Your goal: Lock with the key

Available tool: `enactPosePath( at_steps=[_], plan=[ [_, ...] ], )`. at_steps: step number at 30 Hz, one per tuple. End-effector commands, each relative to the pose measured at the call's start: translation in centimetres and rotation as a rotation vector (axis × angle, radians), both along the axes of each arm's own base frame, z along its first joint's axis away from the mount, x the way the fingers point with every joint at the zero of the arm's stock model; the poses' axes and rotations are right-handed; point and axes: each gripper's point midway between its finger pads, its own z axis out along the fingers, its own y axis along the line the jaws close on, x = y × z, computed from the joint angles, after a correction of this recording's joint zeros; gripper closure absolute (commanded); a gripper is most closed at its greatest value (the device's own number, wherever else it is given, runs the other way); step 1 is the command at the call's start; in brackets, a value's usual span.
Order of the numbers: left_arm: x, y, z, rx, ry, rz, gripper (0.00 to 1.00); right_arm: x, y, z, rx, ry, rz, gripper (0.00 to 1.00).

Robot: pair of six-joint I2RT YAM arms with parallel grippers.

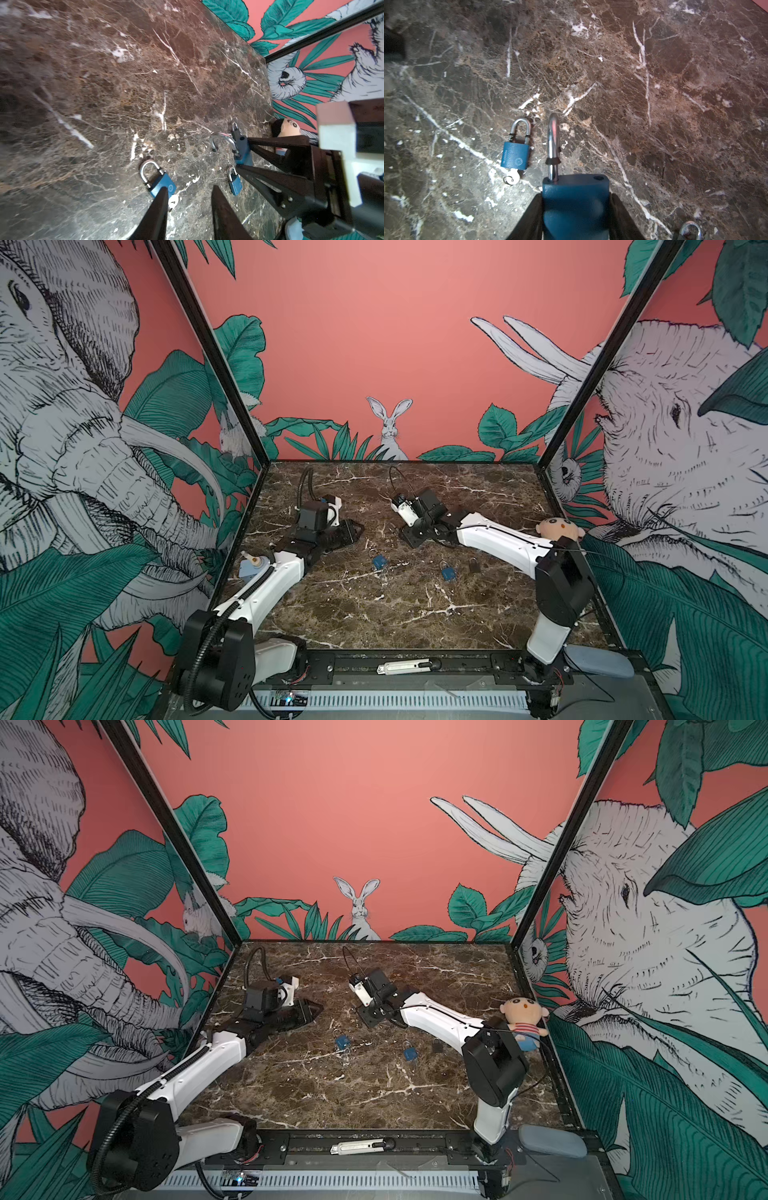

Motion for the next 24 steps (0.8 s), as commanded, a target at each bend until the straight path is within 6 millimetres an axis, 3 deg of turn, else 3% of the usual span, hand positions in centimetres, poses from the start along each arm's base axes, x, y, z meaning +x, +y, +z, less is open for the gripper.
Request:
enactPosePath(
  at_steps=[1,15,24],
  plan=[
    [0.0,-2.2,1.7,-0.043,-0.048,-0.067,0.63,-0.7,0.8,2.5,0.070,-0.032,0.013,0.87],
    [-0.3,-5.7,2.2,-0.195,0.002,-0.125,0.62,-2.2,0.7,4.3,0.037,-0.104,0.031,0.86],
    [-0.1,-6.8,1.9,-0.247,0.026,-0.137,0.62,-2.2,1.0,4.6,0.018,-0.128,0.040,0.87]
  ],
)
